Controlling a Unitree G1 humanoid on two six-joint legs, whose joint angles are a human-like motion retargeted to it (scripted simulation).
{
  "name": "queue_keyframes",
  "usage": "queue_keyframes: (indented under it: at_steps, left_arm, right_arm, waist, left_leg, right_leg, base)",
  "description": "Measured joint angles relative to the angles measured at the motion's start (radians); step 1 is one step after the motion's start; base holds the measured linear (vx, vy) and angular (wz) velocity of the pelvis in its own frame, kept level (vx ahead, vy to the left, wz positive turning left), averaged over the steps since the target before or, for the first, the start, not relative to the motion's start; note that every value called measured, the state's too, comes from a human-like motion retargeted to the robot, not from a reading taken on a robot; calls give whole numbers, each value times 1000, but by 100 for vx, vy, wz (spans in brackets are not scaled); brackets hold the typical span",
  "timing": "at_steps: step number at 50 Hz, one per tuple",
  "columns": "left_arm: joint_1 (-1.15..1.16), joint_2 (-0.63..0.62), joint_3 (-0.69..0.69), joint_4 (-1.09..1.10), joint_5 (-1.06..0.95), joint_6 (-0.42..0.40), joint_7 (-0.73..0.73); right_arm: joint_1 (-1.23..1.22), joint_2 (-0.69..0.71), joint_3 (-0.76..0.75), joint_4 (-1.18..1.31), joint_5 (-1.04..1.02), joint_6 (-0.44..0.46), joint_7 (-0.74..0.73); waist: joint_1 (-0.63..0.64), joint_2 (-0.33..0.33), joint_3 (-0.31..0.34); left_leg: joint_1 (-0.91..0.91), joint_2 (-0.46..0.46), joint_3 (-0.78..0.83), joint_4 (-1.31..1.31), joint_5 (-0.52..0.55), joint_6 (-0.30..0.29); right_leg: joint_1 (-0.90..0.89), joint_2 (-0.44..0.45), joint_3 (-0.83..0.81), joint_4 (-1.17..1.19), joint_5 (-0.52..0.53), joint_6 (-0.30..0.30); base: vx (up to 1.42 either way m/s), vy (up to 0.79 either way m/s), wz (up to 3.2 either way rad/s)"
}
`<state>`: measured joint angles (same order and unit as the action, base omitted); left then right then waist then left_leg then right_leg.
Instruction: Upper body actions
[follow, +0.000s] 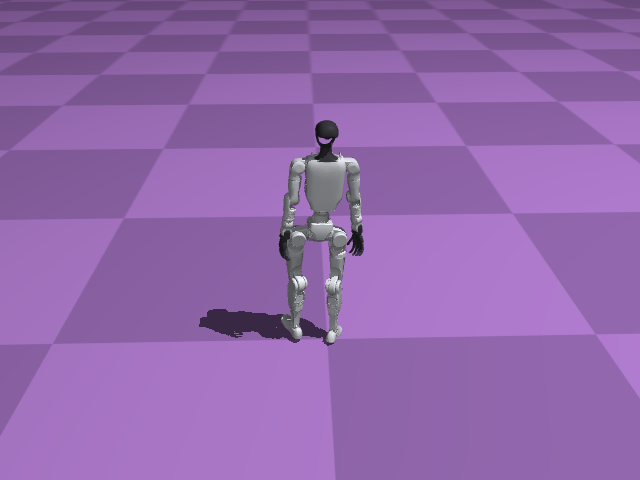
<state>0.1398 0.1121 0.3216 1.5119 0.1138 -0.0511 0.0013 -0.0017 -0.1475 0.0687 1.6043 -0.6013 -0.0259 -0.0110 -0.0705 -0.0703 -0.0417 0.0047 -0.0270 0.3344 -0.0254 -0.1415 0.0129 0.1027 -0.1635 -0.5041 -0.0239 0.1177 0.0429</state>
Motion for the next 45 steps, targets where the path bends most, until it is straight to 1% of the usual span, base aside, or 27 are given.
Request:
queue_keyframes:
  at_steps: [45]
  left_arm:
    - [4,-6,1,7,-2,2,0]
  right_arm:
    - [4,5,-2,7,-10,4,17]
  waist:
    - [-1,6,-15]
  left_leg:
    - [-8,-2,-8,3,1,2]
  right_leg:
    - [-3,0,-2,1,0,-2]
  base:
    - [0,0,0]
